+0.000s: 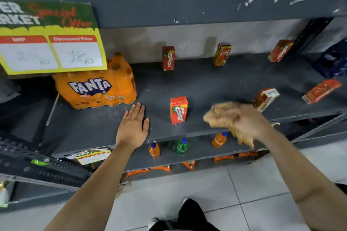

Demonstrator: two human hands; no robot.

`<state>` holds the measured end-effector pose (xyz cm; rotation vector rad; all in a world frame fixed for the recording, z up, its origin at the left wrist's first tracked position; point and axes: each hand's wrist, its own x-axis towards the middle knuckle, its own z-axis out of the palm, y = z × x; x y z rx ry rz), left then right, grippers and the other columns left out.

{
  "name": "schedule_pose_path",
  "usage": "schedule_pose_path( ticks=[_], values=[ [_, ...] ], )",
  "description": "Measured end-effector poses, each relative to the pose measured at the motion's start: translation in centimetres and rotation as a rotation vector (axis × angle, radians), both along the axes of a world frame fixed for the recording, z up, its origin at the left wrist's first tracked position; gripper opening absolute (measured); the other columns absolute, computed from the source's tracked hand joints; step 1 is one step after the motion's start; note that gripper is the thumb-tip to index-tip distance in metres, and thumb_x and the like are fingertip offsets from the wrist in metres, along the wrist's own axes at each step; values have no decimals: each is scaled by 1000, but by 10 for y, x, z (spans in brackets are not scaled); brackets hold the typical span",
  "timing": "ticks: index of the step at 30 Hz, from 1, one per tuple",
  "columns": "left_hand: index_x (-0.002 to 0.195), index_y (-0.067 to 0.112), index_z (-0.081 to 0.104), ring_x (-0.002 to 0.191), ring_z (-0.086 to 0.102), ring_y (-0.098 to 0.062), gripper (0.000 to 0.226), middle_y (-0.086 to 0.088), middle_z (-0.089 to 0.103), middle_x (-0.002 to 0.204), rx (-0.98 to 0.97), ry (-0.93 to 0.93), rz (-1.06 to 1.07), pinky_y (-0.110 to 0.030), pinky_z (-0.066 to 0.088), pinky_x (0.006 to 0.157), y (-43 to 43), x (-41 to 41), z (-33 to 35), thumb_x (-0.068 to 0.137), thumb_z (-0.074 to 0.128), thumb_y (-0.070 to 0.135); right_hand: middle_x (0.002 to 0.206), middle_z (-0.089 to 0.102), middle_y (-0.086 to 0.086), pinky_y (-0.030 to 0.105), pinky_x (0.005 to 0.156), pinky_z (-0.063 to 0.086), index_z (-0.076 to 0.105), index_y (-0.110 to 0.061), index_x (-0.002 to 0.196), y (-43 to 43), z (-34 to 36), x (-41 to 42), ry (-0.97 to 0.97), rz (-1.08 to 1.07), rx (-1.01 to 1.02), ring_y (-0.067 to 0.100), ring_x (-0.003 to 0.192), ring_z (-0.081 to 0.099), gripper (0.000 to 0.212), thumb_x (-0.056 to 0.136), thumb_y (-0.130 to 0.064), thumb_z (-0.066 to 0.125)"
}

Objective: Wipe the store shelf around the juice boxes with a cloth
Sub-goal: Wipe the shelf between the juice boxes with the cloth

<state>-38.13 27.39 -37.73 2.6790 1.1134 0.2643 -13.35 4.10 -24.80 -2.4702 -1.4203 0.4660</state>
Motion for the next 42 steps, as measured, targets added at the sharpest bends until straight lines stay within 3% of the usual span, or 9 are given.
schedule_pose_path(
  ticks=[5, 11, 15, 21, 27, 31, 35, 39, 42],
  values=[
    [150, 11, 21, 148, 7, -17, 56, -5, 14, 160, -7, 8, -11, -32, 2, 120, 0, -1, 1, 101, 25, 36, 138, 56, 7, 37, 106, 40, 61, -19, 125, 76, -43, 51, -124, -125, 24, 27, 126, 52, 41, 91, -6, 42],
    [150, 10, 23, 148, 8, -18, 56, -5, 16, 160, -9, -47, 2, -33, 2, 119, 1, -1, -3, 101, 27, 36, 145, 48, -1, 33, 109, 36, 63, -20, 126, 28, -75, 0, -91, -74, 4, 22, 134, 43, 58, 82, 13, 43],
    [149, 10, 25, 147, 11, -19, 54, -6, 19, 159, 2, -68, 0, -32, 4, 119, -2, -2, -4, 101, 27, 36, 141, 52, -6, 31, 109, 37, 69, -25, 116, -15, -74, -19, -49, -42, 3, 17, 131, 47, 51, 82, 7, 49],
    [130, 10, 56, 128, 48, -25, 37, -7, 53, 139, -11, -389, 15, -36, 31, 113, -49, -15, 10, 94, 46, 15, 134, 59, -3, 28, 107, 38, 72, -32, 106, -2, -17, 2, 57, -14, 72, 18, 127, 50, 59, 78, 12, 44],
    [106, 13, 69, 101, 62, -19, 28, -2, 66, 116, -17, -616, -447, -31, 51, 83, -154, 64, 25, 82, 53, 10, 124, 61, -9, 13, 96, 37, 71, -23, 113, 25, 68, 71, 97, -13, 272, 4, 115, 52, 48, 83, 7, 48],
    [99, 11, 71, 101, 61, -16, 24, -3, 67, 111, -95, -665, -304, -24, 47, 89, -157, 160, 44, 85, 52, 11, 121, 62, 0, -8, 69, 31, 67, -9, 117, 62, 82, 152, 67, 22, 265, 4, 103, 49, 29, 91, -11, 55],
    [109, 9, 67, 111, 59, -24, 28, -6, 63, 122, -81, -526, -25, -33, 45, 99, -126, 220, 29, 86, 52, 11, 129, 62, 7, 25, 95, 45, 65, -15, 121, 101, 48, 208, 22, 160, 13, 17, 115, 58, 35, 89, -9, 52],
    [124, 7, 59, 128, 47, -24, 35, -8, 53, 137, -72, -445, 150, -31, 33, 109, -124, 237, 13, 90, 51, 10, 133, 59, 2, 19, 86, 36, 61, -20, 127, 120, 8, 224, 15, 332, -201, 8, 112, 52, 45, 88, -1, 51],
    [137, 4, 46, 143, 26, -25, 44, -12, 38, 150, -12, -315, 167, -34, 19, 118, -121, 243, 6, 94, 48, 15, 140, 53, 4, 32, 108, 38, 62, -29, 124, 120, -19, 233, -13, 415, -252, 23, 127, 50, 41, 89, -12, 49]
  ],
)
